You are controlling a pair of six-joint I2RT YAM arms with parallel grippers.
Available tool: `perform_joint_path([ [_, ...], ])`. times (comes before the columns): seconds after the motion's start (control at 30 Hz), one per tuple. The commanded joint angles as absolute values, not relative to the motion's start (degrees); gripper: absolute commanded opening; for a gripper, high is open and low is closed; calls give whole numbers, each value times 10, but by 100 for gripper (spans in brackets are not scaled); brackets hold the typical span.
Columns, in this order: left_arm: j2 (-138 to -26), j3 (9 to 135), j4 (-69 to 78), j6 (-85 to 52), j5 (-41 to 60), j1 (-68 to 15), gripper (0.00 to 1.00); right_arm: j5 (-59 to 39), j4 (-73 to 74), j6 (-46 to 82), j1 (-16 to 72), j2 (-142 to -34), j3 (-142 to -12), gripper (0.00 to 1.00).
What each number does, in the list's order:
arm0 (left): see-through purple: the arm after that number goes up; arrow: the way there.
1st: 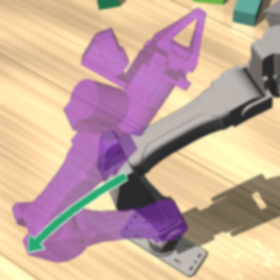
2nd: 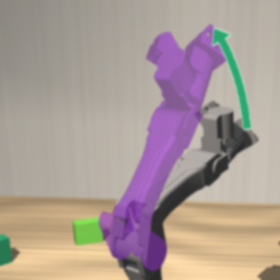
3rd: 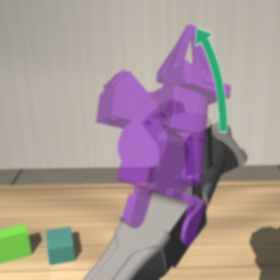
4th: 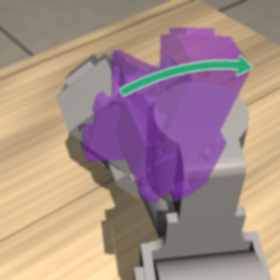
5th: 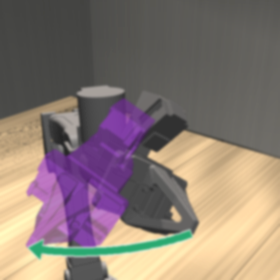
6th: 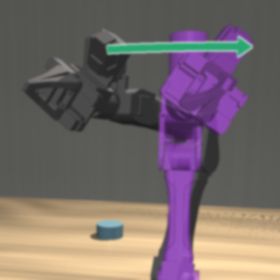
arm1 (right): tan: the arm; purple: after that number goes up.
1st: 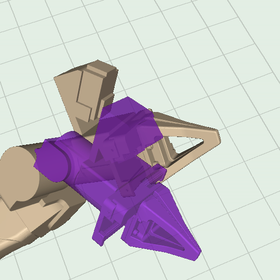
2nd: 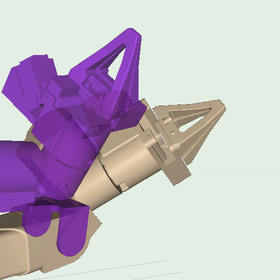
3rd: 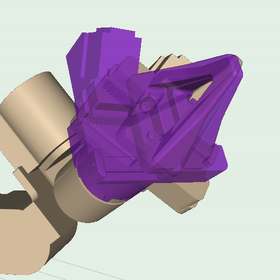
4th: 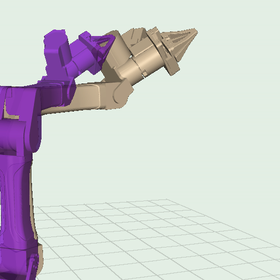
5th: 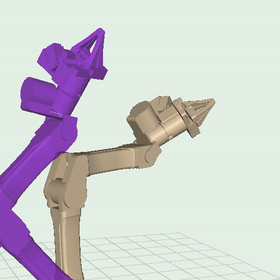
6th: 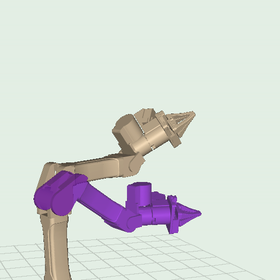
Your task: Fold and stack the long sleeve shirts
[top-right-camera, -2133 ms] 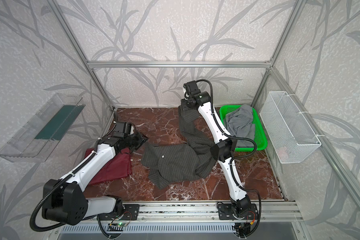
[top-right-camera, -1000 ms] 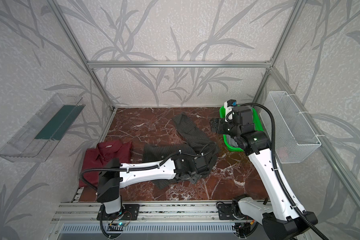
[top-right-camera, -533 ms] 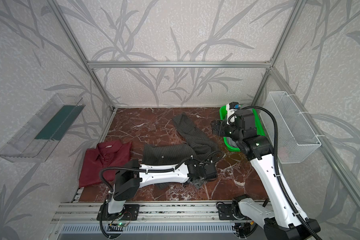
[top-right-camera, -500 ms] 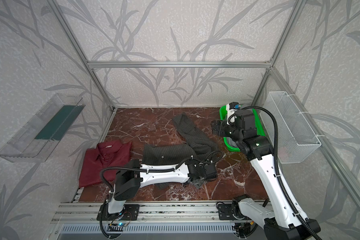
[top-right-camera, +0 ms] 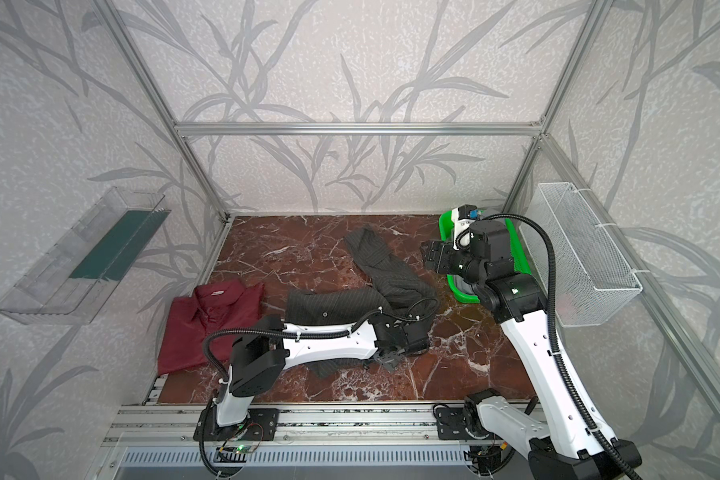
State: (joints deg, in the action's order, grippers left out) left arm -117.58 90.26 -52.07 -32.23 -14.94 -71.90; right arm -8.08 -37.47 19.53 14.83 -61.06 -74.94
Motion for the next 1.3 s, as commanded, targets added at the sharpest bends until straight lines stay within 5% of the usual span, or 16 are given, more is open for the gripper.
perform_joint_path([
  [0.0, -1151, 900, -530, -323, -158, -705, 0, -88, -362, 200, 144, -599, -742, 86],
  [0.37, -927, 948, -509, -292, -97, -535, 0, -122, -323, 248, 139, -625, -670, 86],
  [0.57, -897, 985, -523, -285, -17, -389, 0, -141, -273, 277, 139, -681, -602, 81],
  [0.7, -905, 1006, -507, -269, 23, -280, 0, -177, -263, 295, 150, -743, -579, 76],
  [0.93, -977, 1085, -491, -253, 101, -126, 0, -93, -236, 376, 207, -796, -515, 75],
  [1.27, -1123, 1227, -517, -253, 215, -37, 0, -11, -262, 401, 235, -816, -494, 72],
])
